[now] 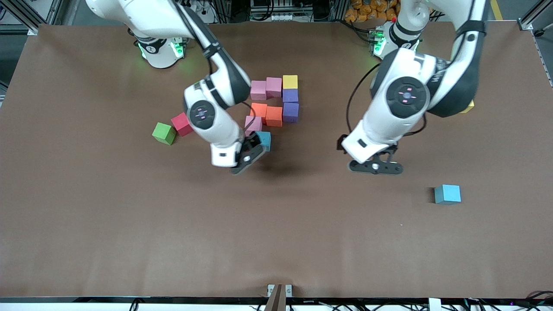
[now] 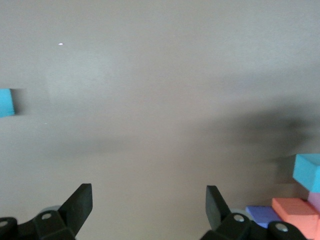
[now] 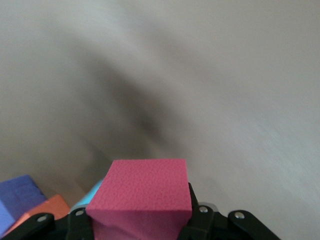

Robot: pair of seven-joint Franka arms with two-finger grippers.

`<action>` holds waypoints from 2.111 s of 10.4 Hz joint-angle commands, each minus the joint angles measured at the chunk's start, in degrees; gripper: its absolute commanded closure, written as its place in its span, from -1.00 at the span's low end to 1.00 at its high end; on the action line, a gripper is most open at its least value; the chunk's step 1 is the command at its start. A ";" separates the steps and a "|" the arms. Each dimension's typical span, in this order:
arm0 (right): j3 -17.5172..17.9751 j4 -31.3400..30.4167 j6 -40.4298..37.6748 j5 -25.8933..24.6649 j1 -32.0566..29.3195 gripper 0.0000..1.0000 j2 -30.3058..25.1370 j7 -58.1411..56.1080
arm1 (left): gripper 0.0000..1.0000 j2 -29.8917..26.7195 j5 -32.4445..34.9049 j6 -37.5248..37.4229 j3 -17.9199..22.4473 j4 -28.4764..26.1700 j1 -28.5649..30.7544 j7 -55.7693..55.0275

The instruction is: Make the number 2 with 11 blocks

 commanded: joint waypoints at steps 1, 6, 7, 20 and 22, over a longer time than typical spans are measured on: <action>1.72 8.31 -0.78 0.43 0.44 0.66 5.32 -6.94 | -1.00 -2.81 1.33 -1.91 -0.44 -1.02 4.63 1.93; 3.05 9.12 -0.34 0.34 3.34 1.00 7.36 -20.65 | -1.00 -4.56 8.80 -3.31 -0.26 -0.67 6.24 1.94; 3.05 9.12 -0.16 0.34 3.95 1.00 7.36 -22.95 | -1.00 -5.35 8.72 -4.71 -0.18 -0.76 7.64 1.76; 2.52 7.54 -2.97 -6.07 8.18 1.00 11.67 -25.35 | -1.00 -9.58 6.61 12.14 -1.05 -21.23 21.01 13.53; 2.52 6.49 -2.89 -8.53 8.09 1.00 11.75 -24.03 | -1.00 -9.49 6.52 12.33 -0.97 -21.24 21.01 13.71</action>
